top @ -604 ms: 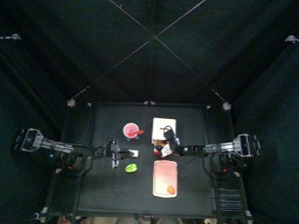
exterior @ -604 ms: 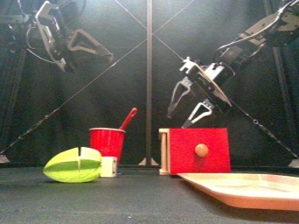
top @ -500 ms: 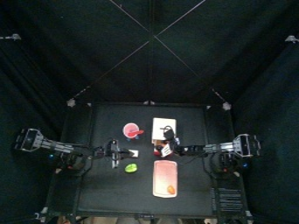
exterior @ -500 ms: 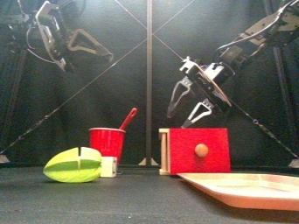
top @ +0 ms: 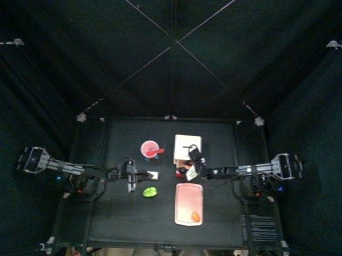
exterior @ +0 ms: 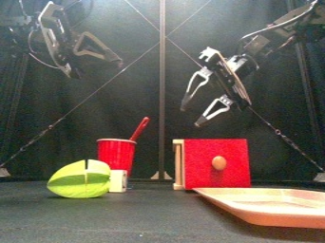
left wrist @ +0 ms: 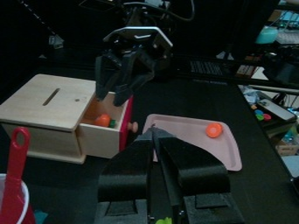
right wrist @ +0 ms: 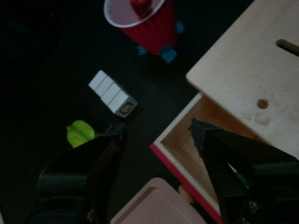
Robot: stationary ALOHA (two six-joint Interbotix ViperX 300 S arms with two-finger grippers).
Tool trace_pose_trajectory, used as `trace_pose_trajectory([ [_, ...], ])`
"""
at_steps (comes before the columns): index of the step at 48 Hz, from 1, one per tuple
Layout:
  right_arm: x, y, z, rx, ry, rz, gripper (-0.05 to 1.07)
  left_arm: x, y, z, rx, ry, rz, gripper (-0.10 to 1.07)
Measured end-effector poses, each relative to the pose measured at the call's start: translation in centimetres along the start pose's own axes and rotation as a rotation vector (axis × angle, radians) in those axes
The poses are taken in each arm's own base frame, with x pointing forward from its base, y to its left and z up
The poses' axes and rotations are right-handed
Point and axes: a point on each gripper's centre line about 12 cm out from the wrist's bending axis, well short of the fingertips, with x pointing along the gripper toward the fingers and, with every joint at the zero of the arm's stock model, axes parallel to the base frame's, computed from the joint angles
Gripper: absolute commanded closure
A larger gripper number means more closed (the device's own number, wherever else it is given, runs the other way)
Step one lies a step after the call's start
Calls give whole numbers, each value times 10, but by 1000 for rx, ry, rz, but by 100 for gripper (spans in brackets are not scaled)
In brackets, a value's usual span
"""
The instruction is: Grab carrot bottom
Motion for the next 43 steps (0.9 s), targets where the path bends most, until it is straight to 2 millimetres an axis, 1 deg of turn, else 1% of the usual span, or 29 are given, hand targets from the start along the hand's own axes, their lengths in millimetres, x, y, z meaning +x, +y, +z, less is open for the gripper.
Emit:
trace_pose_trajectory([
  [5, -13, 10, -6, 5, 10, 44, 11, 0, 0, 1, 0, -2, 0, 49],
  [13, -32, 17, -19, 76, 47, 77, 11, 0, 0, 0, 0, 0, 0, 49],
  [19, -46, 17, -27, 169, 74, 45, 11, 0, 0, 0, 0, 0, 0, 49],
  [27, -65, 14, -41, 243, 102, -64, 11, 0, 0, 0, 0, 2, 0, 49],
  [35, -84, 12, -55, 232, 114, -201, 11, 0, 0, 0, 0, 0, 0, 49],
  [39, -92, 17, -61, 199, 121, -221, 11, 0, 0, 0, 0, -1, 0, 49],
  [43, -98, 22, -70, 144, 145, -201, 11, 0, 0, 0, 0, 1, 0, 49],
])
